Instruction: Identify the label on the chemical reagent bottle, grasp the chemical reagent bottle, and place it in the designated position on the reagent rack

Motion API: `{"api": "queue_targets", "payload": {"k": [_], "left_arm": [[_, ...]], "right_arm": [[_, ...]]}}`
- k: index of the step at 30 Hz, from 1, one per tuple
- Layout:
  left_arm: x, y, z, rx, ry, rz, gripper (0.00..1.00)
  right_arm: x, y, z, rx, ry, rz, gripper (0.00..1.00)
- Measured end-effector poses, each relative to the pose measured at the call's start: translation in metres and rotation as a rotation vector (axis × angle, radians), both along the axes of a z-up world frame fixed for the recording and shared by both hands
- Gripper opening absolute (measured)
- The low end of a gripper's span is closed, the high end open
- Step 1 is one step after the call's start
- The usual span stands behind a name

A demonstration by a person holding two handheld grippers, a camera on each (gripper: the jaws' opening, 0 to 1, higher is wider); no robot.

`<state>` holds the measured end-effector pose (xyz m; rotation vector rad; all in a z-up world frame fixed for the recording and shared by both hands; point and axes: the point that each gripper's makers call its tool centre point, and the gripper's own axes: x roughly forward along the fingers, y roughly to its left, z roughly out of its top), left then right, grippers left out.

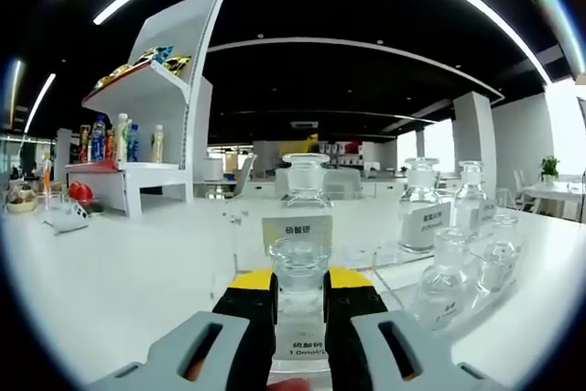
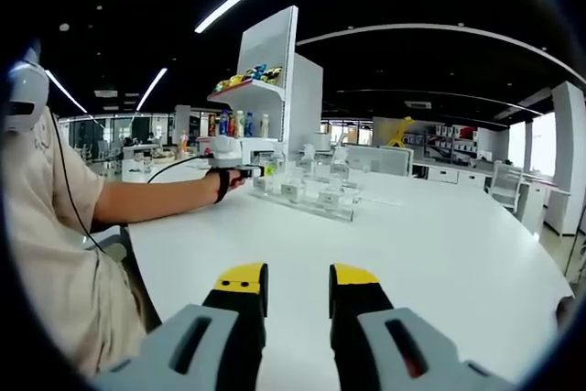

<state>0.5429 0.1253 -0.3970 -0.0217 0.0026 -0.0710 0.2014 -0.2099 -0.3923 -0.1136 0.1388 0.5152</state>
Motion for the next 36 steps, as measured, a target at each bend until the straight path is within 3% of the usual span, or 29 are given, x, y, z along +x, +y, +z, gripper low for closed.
{"api": "queue_targets", "payload": {"k": [22, 36], "left_arm": [[-0.001, -0.004, -0.002, 0.026, -0.011, 0.004, 0.2], [-0.005, -0.006, 0.001, 0.066, -0.05, -0.012, 0.24]], "right_arm": [[0.001, -0.011, 0.005, 0.006, -0.012, -0.021, 0.26], [0.003, -0.014, 0.004, 0.009, -0.011, -0.024, 0.26]]}}
